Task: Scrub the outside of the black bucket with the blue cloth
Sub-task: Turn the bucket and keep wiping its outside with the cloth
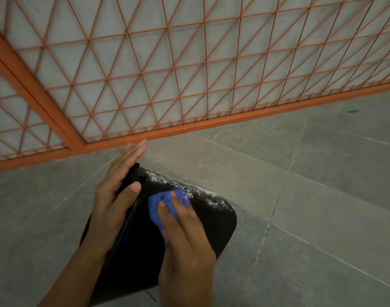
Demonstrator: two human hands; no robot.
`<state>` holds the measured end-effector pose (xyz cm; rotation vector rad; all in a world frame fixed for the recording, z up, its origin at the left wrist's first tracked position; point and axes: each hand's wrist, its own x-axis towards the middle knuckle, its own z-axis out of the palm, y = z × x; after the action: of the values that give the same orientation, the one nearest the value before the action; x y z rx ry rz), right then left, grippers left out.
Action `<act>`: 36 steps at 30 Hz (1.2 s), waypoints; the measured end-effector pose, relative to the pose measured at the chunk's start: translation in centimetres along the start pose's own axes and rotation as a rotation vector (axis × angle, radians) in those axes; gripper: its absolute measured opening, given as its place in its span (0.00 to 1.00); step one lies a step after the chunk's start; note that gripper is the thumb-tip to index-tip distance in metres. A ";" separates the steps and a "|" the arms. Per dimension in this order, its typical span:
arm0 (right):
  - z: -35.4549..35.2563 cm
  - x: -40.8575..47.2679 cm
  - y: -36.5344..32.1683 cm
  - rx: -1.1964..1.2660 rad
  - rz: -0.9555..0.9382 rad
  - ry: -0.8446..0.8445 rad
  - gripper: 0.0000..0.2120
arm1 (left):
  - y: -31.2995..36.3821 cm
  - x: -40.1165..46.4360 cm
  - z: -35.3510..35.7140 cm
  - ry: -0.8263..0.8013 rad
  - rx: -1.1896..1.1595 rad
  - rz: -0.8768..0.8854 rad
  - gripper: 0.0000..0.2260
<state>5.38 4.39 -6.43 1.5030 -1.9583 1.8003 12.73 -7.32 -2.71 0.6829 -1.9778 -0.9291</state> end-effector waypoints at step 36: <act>-0.5 1.9 1.6 0.029 0.223 0.008 0.15 | 0.3 0.5 1.4 0.059 0.031 -0.001 0.24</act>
<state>3.05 3.45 -6.18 1.3284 -2.1815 1.9207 11.28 -7.04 -2.80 0.7216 -1.9430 -0.8708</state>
